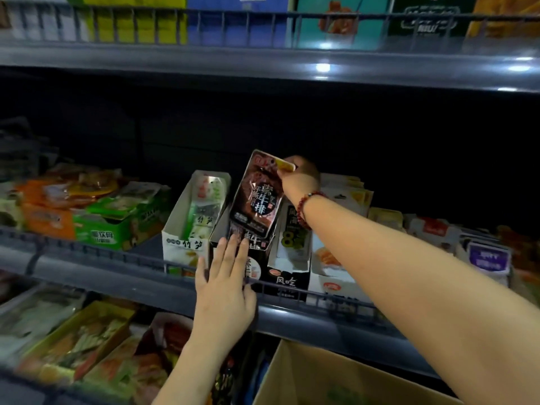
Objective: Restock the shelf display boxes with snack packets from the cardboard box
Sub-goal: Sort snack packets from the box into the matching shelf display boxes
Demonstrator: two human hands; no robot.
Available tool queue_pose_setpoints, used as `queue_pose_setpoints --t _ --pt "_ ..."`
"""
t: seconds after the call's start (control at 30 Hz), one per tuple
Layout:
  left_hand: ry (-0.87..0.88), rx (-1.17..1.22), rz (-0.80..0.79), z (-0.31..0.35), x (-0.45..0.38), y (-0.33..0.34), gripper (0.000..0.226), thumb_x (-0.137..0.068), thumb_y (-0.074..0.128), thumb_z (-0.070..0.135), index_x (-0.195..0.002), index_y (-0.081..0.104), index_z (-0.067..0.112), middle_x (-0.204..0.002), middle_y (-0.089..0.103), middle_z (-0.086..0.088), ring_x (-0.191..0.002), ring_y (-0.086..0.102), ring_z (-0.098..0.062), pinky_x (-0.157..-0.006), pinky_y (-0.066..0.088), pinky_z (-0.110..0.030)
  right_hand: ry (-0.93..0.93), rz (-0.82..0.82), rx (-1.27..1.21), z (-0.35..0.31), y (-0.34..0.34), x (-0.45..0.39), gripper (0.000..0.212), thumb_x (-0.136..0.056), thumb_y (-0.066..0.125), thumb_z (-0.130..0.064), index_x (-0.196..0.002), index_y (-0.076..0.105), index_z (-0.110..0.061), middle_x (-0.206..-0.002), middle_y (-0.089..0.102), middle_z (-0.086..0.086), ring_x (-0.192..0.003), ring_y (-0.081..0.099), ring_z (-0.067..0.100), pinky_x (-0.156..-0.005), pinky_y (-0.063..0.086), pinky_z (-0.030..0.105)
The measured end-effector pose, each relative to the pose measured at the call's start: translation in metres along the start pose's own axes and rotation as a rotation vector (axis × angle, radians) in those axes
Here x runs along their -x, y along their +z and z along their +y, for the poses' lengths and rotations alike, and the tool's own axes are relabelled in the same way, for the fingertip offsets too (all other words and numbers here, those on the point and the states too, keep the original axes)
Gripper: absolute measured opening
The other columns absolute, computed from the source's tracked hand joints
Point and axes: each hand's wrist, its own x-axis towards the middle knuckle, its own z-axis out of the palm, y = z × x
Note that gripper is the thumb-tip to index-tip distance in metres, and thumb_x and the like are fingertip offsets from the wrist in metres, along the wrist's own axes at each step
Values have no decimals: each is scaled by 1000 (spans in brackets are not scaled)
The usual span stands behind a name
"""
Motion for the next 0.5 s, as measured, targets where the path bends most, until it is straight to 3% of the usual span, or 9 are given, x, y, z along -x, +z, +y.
queue_pose_setpoints --t 0.23,0.33,0.43,0.5 --pt "-10 21 -1 2 1 -1 70 -78 37 28 -147 35 12 -151 41 -11 -141 34 -27 -106 27 -55 -129 -226 261 23 14 31 21 -93 58 -24 -113 63 -23 -106 61 -4 -85 54 11 -63 43 22" --pt "-7 -3 -19 4 3 -5 70 -78 38 27 -146 35 11 -149 43 -12 -138 39 -31 -104 29 -57 -95 -204 241 34 19 38 29 -92 60 -21 -121 62 -22 -118 64 -1 -89 59 13 -70 48 24" --pt "-37 -20 -79 7 2 -10 74 -72 53 21 -144 40 8 -148 43 -15 -136 42 -34 -102 34 -59 -98 -234 199 38 17 41 46 -92 61 -16 -136 50 -23 -131 57 5 -98 61 16 -74 48 20" --pt "-56 0 -109 13 3 -18 71 -81 53 18 -149 33 11 -157 28 -13 -145 27 -29 -112 25 -56 -111 -237 181 40 12 47 56 -91 62 -14 -142 42 -25 -139 49 6 -104 57 15 -83 46 20"
